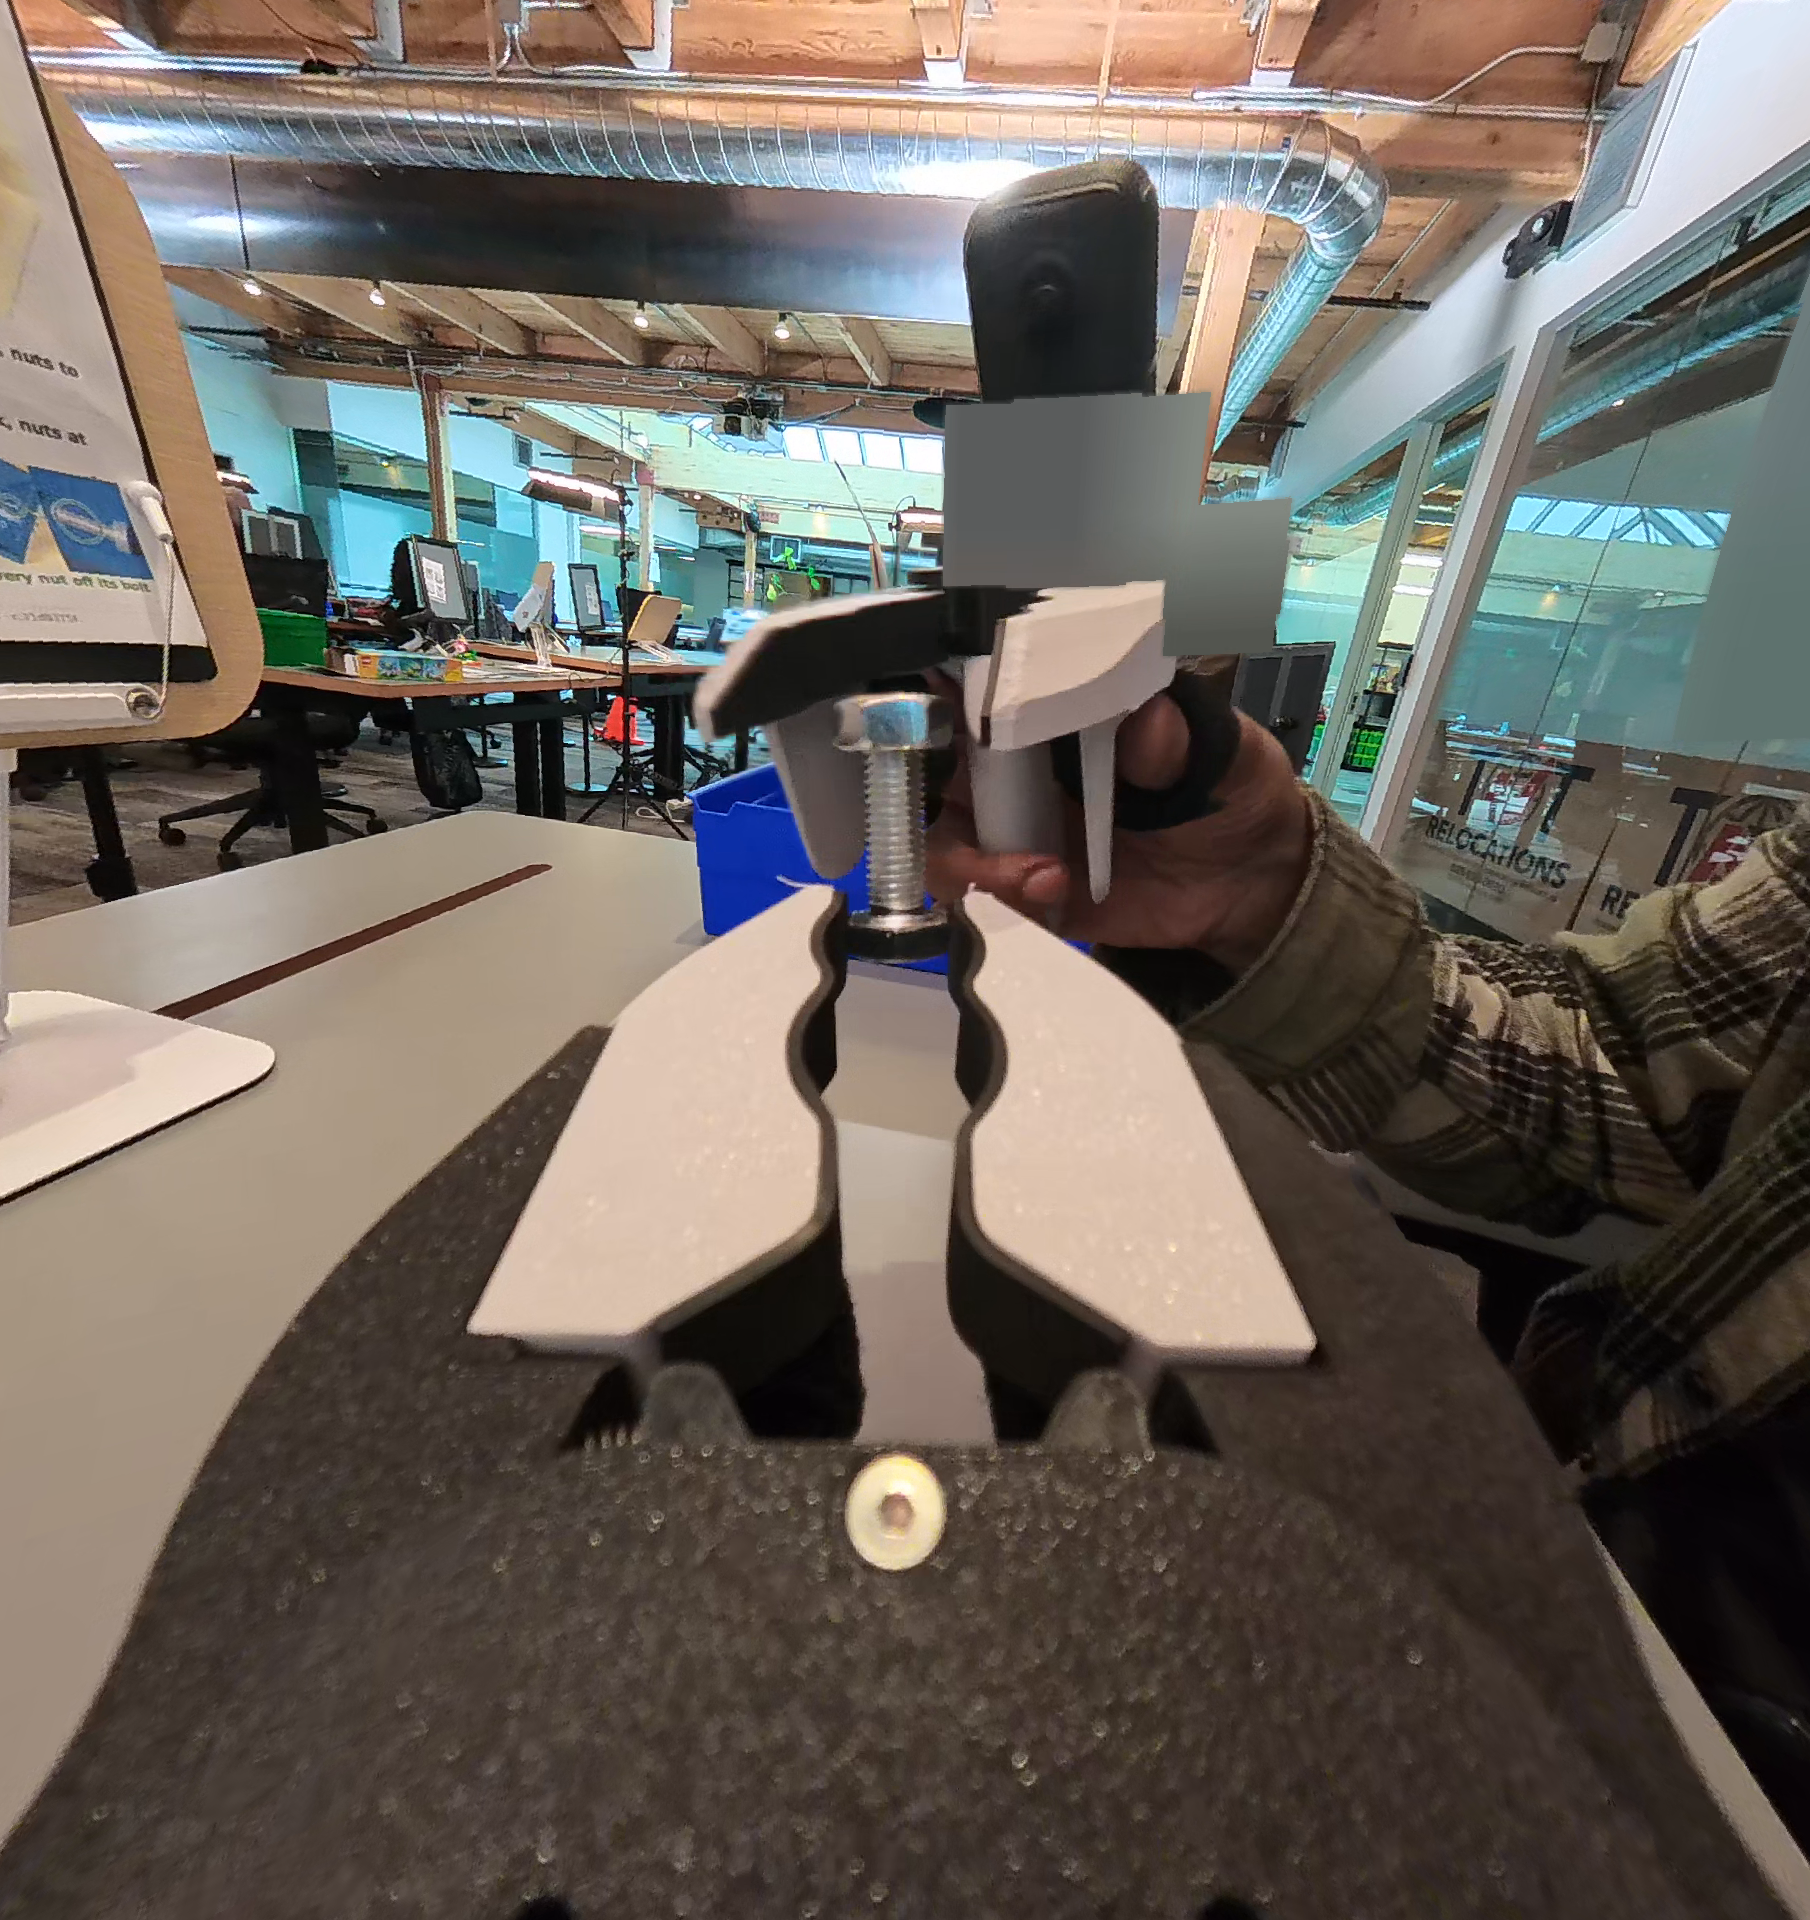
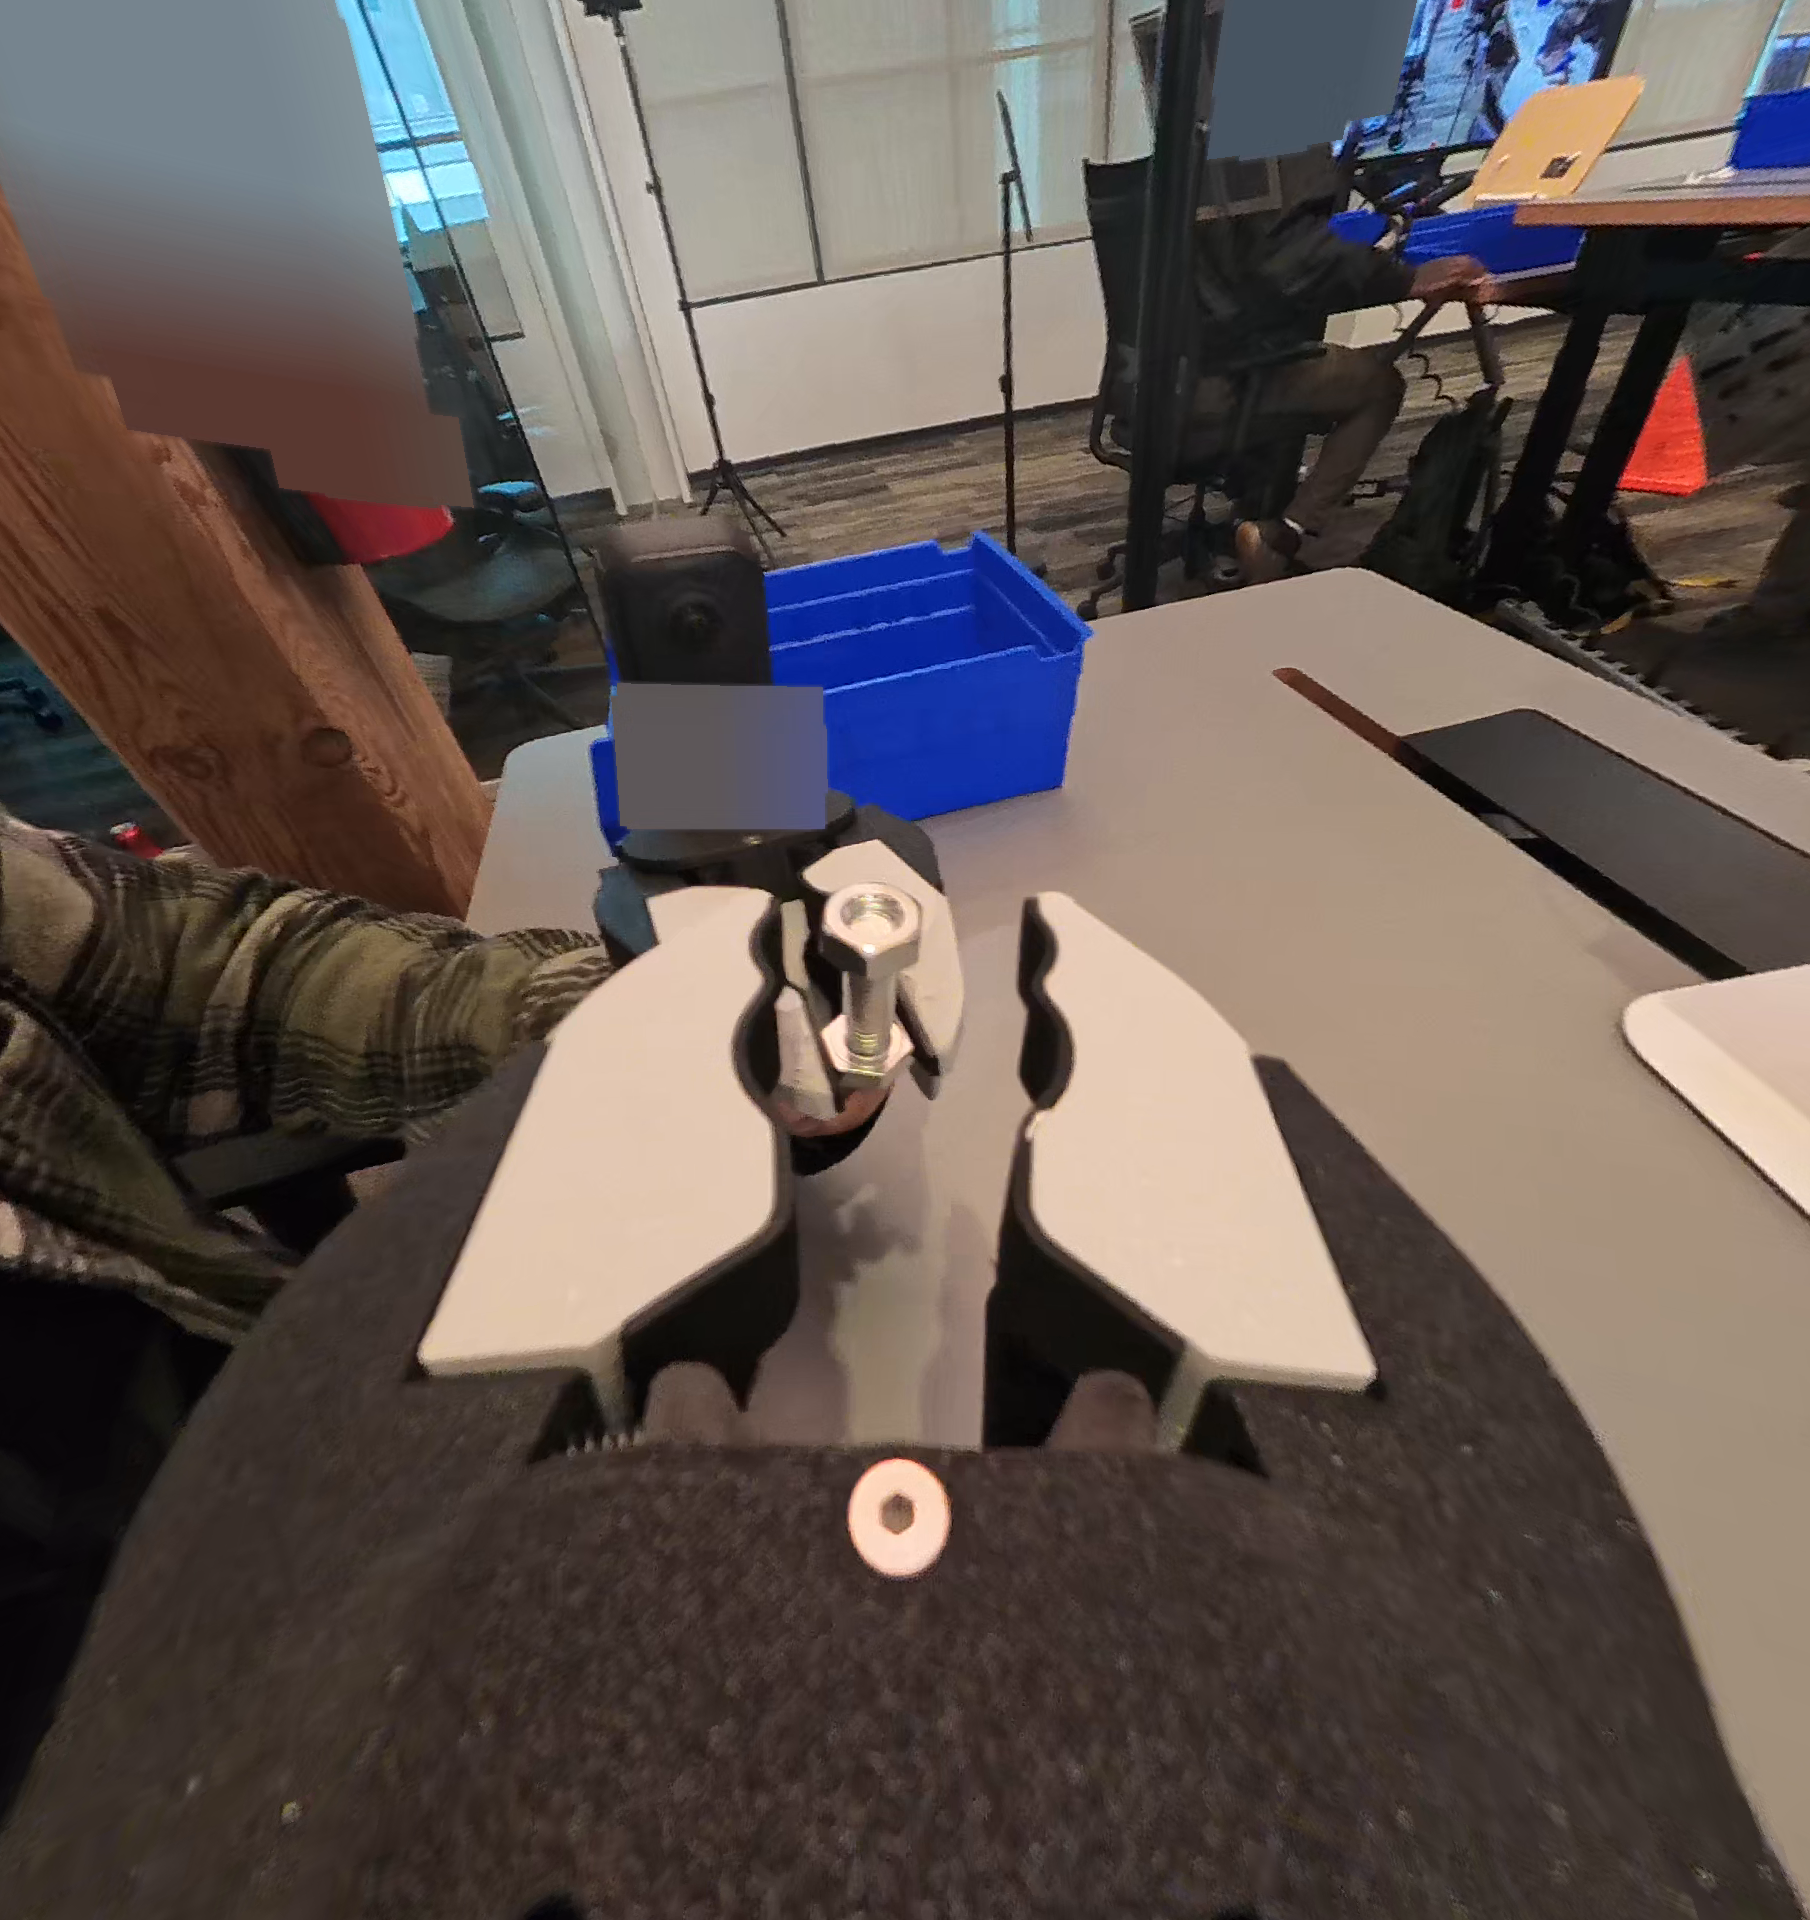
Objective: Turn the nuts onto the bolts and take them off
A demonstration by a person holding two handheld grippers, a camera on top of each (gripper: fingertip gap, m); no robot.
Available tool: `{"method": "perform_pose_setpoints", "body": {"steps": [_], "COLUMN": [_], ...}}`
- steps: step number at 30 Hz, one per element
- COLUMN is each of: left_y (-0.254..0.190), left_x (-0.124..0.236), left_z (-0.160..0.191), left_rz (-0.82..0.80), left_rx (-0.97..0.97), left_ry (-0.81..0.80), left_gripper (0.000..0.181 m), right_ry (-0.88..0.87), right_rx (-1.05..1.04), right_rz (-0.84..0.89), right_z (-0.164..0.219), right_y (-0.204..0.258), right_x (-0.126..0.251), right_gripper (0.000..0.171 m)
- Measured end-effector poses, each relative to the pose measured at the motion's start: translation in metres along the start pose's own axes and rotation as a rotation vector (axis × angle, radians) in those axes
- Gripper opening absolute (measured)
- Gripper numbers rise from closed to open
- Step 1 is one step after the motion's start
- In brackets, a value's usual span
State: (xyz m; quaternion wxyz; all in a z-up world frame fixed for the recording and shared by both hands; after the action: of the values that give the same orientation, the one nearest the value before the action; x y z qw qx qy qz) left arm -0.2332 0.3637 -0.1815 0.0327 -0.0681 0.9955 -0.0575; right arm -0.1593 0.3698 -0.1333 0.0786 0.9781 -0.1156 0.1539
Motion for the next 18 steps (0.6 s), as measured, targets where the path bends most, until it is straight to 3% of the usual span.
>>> {"method": "perform_pose_setpoints", "body": {"steps": [5,12,18], "left_y": [-0.002,-0.012,-0.012], "left_x": [0.0,-0.004,-0.001], "left_z": [0.0,0.0,-0.004], "left_rz": [0.011,0.09,0.098], "left_rx": [-0.004,-0.021,-0.016], "left_ry": [0.001,0.017,-0.014], "left_gripper": [0.018,0.018,0.018], "right_ry": [0.007,0.157,0.261], "right_rx": [0.015,0.234,0.302], "right_rz": [-0.06,-0.267,-0.246], "right_z": [-0.001,-0.003,-0.009], "right_y": [0.006,0.01,0.003], "right_x": [-0.003,0.007,0.005], "right_gripper": [0.018,0.018,0.031]}}
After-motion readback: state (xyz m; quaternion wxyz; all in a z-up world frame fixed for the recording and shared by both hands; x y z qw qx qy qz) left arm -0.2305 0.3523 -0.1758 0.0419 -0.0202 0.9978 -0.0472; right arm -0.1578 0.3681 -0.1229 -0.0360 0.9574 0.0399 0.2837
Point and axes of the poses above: each gripper's, where its closed fingertips meet, x back along the fingers, z out of its underside, y = z × x across the jaws, the point moved 5 cm from there along x, back along the fingers, and after that the axes turned 9 degrees about y, right-handed, at the moved point
